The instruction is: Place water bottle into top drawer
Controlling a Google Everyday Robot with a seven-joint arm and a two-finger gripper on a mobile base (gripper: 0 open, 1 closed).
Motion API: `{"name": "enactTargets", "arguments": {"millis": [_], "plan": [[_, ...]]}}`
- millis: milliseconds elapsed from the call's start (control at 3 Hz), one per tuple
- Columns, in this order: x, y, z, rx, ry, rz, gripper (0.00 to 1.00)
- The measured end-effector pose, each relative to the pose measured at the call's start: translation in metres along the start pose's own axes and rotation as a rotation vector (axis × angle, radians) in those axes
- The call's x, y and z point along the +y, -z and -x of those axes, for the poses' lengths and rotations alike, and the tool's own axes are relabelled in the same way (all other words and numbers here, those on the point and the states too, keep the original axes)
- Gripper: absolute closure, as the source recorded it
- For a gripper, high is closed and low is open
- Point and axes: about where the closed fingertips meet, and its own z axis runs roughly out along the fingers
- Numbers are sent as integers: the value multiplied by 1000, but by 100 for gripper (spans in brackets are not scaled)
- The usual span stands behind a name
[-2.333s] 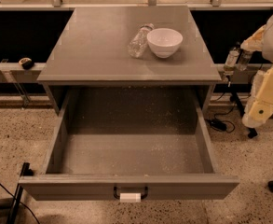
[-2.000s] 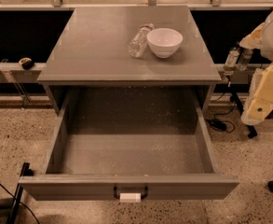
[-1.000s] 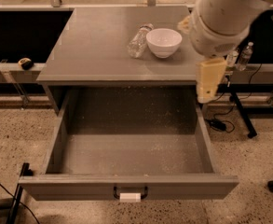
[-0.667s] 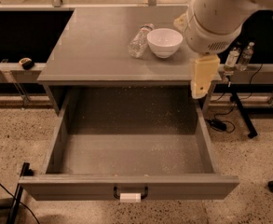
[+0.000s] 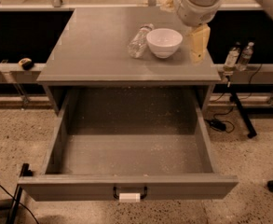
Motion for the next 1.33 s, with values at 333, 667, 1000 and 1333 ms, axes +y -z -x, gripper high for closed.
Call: {"name": "enactTargets", "arguments": {"millis": [333, 667, 1000, 1333], "plan": [[-40, -36, 2, -23, 166, 38, 0], [-65, -61, 17, -67, 298, 34, 0], [-69, -62, 17, -72, 323, 27, 0], [-71, -65, 22, -123, 373, 17, 0]]}}
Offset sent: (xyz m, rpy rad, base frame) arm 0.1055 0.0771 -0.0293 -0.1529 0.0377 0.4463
